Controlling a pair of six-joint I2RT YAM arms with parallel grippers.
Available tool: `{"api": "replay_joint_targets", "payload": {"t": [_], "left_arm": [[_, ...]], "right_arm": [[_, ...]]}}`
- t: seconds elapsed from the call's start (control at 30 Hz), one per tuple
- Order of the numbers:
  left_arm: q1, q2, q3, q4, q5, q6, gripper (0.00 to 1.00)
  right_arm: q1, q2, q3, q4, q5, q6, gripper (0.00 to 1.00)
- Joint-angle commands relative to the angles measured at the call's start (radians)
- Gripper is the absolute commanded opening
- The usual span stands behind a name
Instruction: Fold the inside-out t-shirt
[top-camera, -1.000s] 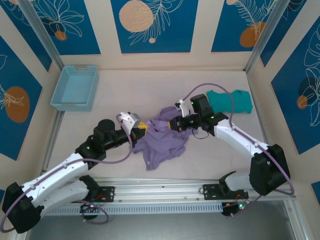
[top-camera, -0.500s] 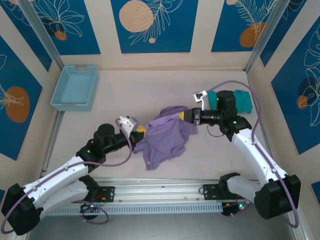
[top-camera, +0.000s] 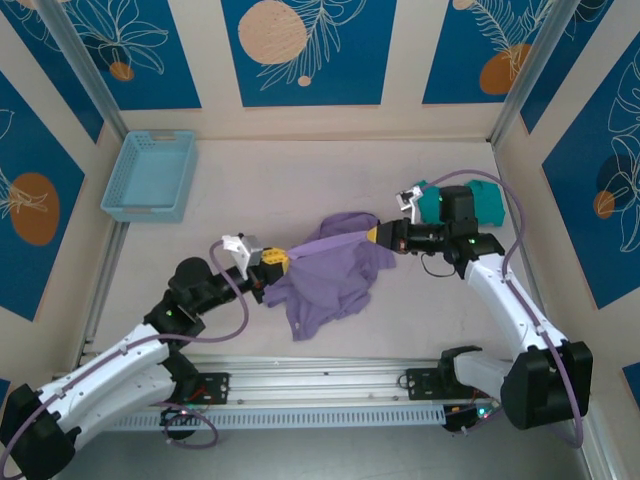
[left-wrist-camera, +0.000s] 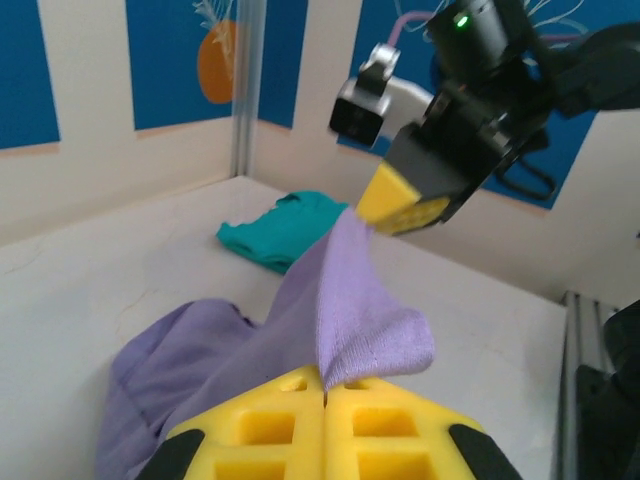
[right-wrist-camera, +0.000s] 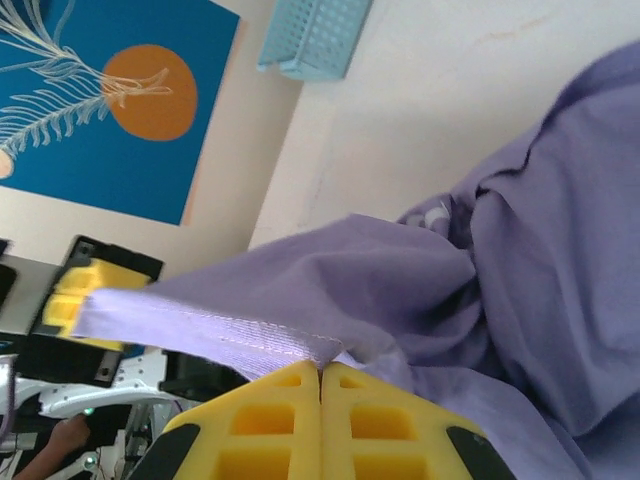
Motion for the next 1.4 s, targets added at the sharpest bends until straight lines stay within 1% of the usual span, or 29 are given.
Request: {"api": "replay_joint_targets", "payload": {"t": [0.0,0.1,0.13,0.17,0.23,0.3,0.33,0.37,0.43,0.5,0.6,0.63,0.73,0.83,0.93,1.03,1.17,1.37], "left_arm": [[0.009,0.025,0.036,0.079,0.108,-0.056,0.0],[0.009,0.088,0.082,0.065,0.173,-0.074,0.0],[0.009,0.108,0.096,0.059,0.189,-0.077,0.0],[0.009,0.121,0.104,0.053,0.199,-0.081,0.0],[0.01,0.139,0.118,0.04,0.194,-0.089,0.0],[0.009,0.14,0.122,0.025,0.177,-0.094,0.0],[0.01,0.138,0.122,0.016,0.169,-0.093,0.0],[0.01,0.134,0.12,0.012,0.169,-0.091,0.0],[0.011,0.122,0.116,-0.004,0.174,-0.08,0.0],[0.013,0.108,0.115,-0.024,0.176,-0.068,0.0],[0.014,0.091,0.114,-0.047,0.196,-0.049,0.0],[0.014,0.085,0.114,-0.054,0.201,-0.043,0.0],[0.015,0.081,0.111,-0.059,0.224,-0.04,0.0],[0.015,0.085,0.11,-0.053,0.254,-0.04,0.0],[0.016,0.088,0.11,-0.056,0.26,-0.036,0.0],[0.016,0.08,0.108,-0.064,0.228,-0.035,0.0],[0.017,0.068,0.093,-0.05,0.168,-0.041,0.0],[0.019,0.083,0.073,-0.007,0.186,-0.041,0.0]], "right_arm": [[0.047,0.025,0.04,-0.069,0.049,-0.056,0.0],[0.112,0.041,0.045,-0.034,0.039,-0.082,0.0],[0.135,0.043,0.053,-0.041,0.061,-0.104,0.0],[0.155,0.043,0.062,-0.058,0.097,-0.128,0.03],[0.198,0.033,0.089,-0.121,0.24,-0.192,0.2],[0.245,-0.001,0.094,-0.156,0.407,-0.247,0.33],[0.264,-0.027,0.086,-0.152,0.466,-0.269,0.36],[0.279,-0.054,0.073,-0.138,0.498,-0.286,0.38],[0.313,-0.117,0.032,-0.073,0.511,-0.33,0.4],[0.347,-0.168,-0.012,0.003,0.469,-0.37,0.41],[0.408,-0.185,-0.045,0.083,0.325,-0.431,0.38],[0.436,-0.182,-0.053,0.105,0.301,-0.45,0.37],[0.508,-0.152,-0.053,0.141,0.301,-0.495,0.31],[0.546,-0.092,-0.031,0.164,0.35,-0.505,0.28],[0.575,-0.026,0.001,0.163,0.356,-0.524,0.24],[0.601,0.001,-0.01,0.161,0.355,-0.546,0.23],[0.639,-0.027,-0.084,0.224,0.353,-0.528,0.25],[0.721,0.004,-0.126,0.304,0.391,-0.492,0.24]]}}
